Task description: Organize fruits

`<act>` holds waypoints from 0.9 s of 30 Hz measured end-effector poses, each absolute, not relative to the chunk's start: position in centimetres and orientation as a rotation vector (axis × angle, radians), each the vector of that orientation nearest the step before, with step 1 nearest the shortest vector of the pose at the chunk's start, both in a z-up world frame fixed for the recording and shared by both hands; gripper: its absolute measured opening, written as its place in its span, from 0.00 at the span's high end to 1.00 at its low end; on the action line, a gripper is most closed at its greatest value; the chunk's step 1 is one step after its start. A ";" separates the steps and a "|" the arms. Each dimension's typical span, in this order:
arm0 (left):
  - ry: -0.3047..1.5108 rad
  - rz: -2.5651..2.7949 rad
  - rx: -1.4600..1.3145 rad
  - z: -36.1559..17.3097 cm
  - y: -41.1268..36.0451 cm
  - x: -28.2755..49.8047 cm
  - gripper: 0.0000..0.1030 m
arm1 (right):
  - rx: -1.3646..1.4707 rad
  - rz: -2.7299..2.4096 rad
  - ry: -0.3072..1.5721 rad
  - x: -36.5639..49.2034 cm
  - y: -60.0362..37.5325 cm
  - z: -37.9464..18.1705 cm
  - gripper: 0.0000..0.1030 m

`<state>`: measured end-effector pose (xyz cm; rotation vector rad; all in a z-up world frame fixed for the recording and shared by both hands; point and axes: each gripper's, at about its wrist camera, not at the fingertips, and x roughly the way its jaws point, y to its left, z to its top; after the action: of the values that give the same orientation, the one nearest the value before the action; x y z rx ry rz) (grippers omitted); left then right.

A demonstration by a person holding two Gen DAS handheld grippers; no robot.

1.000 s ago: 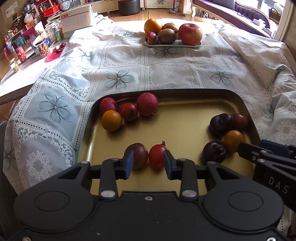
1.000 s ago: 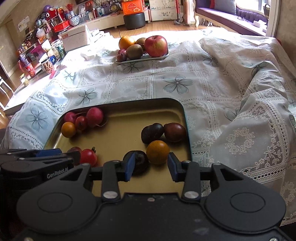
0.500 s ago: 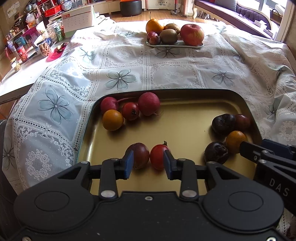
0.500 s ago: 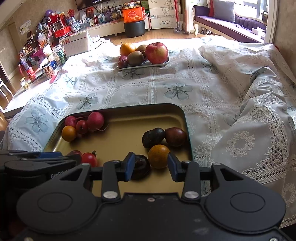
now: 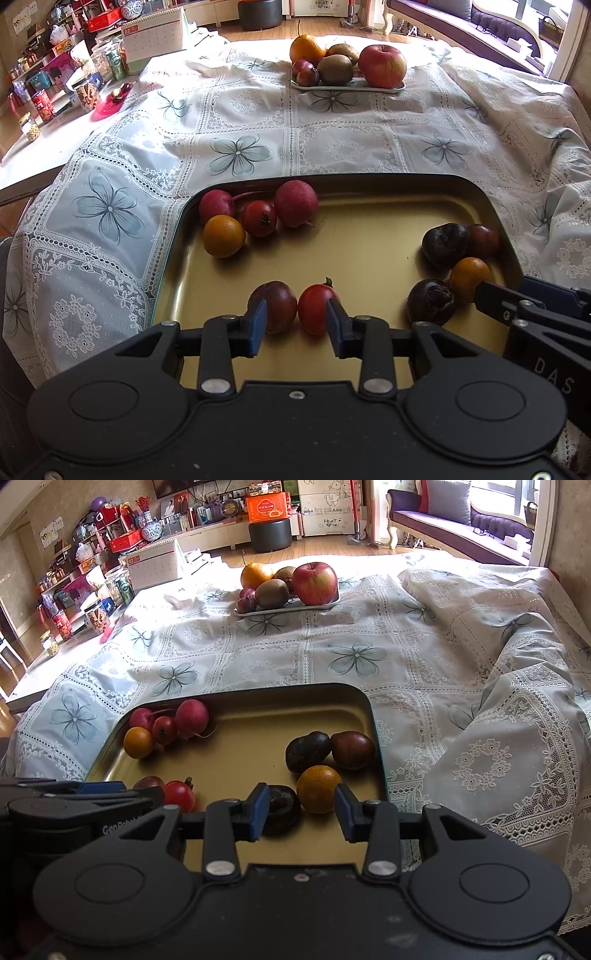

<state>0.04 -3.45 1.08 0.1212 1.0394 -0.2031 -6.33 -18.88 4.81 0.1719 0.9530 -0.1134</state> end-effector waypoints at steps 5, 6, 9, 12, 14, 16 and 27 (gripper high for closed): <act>1.039 -0.201 0.118 1.1 -3.4 0.0 0.57 | 0.174 -0.112 0.955 -6.3 -18.9 4.7 0.60; 1.040 -0.201 0.118 1.1 -3.4 0.0 0.57 | 0.174 -0.112 0.956 -6.3 -18.9 4.7 0.60; 1.037 -0.202 0.121 1.1 -3.4 0.0 0.57 | 0.174 -0.112 0.955 -6.3 -18.9 4.7 0.60; 1.031 -0.205 0.125 1.2 -3.5 -0.1 0.57 | 0.173 -0.110 0.958 -6.3 -18.8 4.6 0.60; 1.029 -0.204 0.125 1.2 -3.5 -0.1 0.57 | 0.174 -0.108 0.959 -6.3 -18.8 4.6 0.60; 1.033 -0.205 0.124 1.2 -3.5 -0.1 0.57 | 0.174 -0.108 0.957 -6.3 -18.8 4.6 0.60; 1.036 -0.202 0.115 1.2 -3.3 0.0 0.57 | 0.176 -0.103 0.957 -6.4 -18.7 4.7 0.60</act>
<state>-0.04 -3.35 1.17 0.1154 1.0357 -0.2017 -6.38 -18.75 4.71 0.1764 0.9568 -0.1027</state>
